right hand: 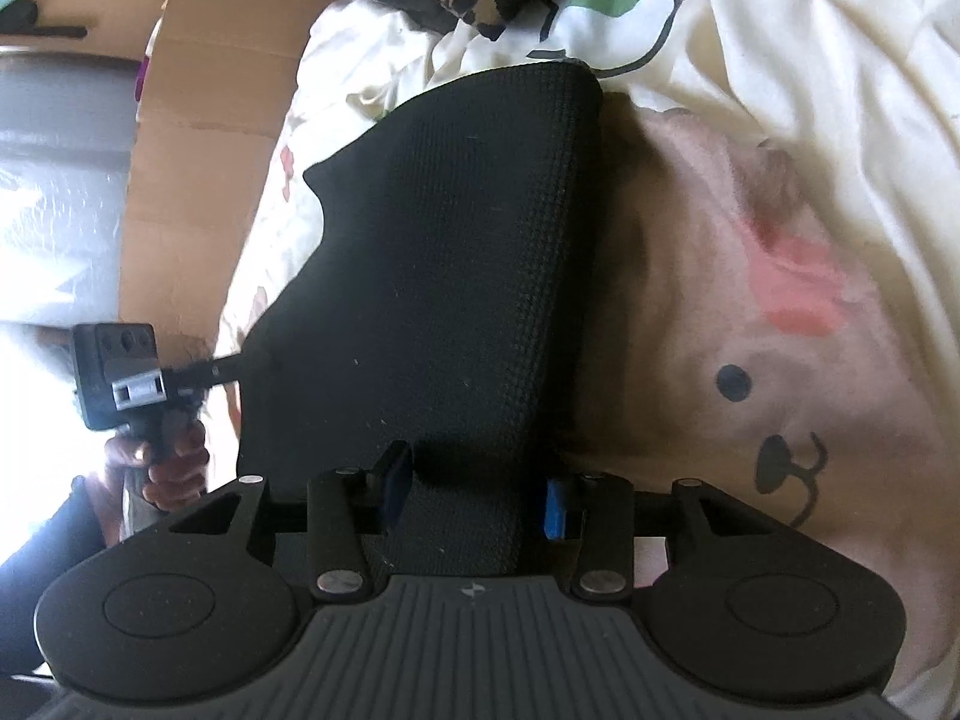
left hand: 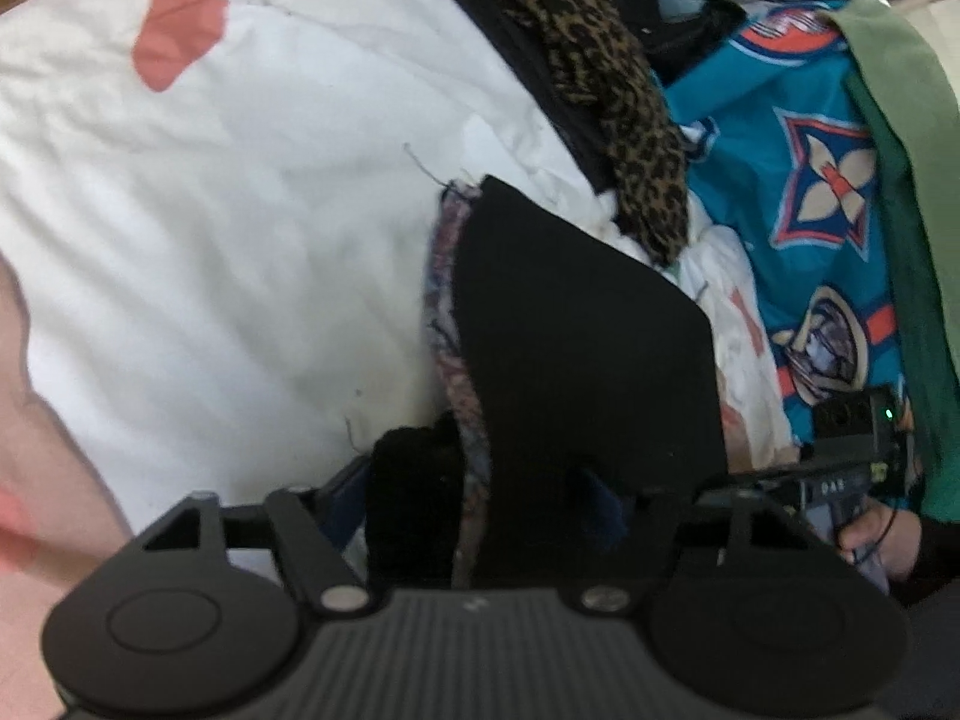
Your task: Fold clothes
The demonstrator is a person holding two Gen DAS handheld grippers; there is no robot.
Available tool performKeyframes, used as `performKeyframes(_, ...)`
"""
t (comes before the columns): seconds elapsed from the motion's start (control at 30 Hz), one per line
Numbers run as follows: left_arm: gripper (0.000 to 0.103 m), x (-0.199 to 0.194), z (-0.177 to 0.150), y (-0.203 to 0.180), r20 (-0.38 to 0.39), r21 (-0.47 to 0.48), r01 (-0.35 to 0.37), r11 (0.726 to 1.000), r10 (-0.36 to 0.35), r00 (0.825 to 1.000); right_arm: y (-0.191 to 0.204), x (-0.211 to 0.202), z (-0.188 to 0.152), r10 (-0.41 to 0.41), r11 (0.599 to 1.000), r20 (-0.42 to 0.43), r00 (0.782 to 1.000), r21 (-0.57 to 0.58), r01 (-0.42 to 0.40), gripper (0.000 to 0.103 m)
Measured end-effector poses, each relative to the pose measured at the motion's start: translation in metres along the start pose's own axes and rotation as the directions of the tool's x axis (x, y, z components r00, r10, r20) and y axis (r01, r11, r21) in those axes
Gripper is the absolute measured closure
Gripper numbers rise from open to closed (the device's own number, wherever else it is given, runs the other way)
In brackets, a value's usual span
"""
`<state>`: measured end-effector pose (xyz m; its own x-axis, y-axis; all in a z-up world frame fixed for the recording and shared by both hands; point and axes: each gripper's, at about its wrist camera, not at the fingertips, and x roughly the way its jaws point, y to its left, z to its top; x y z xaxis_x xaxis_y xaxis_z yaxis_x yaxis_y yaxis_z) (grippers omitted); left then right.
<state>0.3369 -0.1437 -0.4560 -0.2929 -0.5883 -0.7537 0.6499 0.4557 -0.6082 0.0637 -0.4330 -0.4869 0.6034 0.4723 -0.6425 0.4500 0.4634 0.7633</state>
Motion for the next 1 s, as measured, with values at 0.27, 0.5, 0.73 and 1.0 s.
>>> performKeyframes(0.27, 0.044, -0.003, 0.0, 0.01, 0.009, -0.015, 0.047, 0.999, -0.047, 0.999, 0.007, -0.003, 0.001, 0.032, 0.999, 0.015, 0.999, -0.025, -0.031, 0.062)
performKeyframes(0.5, 0.037, 0.013, 0.007, 0.015, 0.043, -0.063, 0.1, 0.993, -0.097, 0.994, 0.002, 0.009, 0.003, 0.037, 0.999, 0.003, 0.999, 0.025, -0.038, 0.061)
performKeyframes(0.73, 0.035, 0.015, 0.009, 0.015, -0.01, -0.018, 0.137, 0.99, -0.137, 0.99, -0.006, 0.014, -0.002, 0.08, 0.994, 0.029, 0.996, 0.075, -0.082, 0.061)
performKeyframes(1.0, 0.048, 0.018, 0.013, 0.014, -0.085, 0.005, 0.124, 0.992, -0.123, 0.989, 0.003, 0.011, -0.001, 0.068, 0.997, 0.021, 0.997, 0.04, -0.069, 0.086)
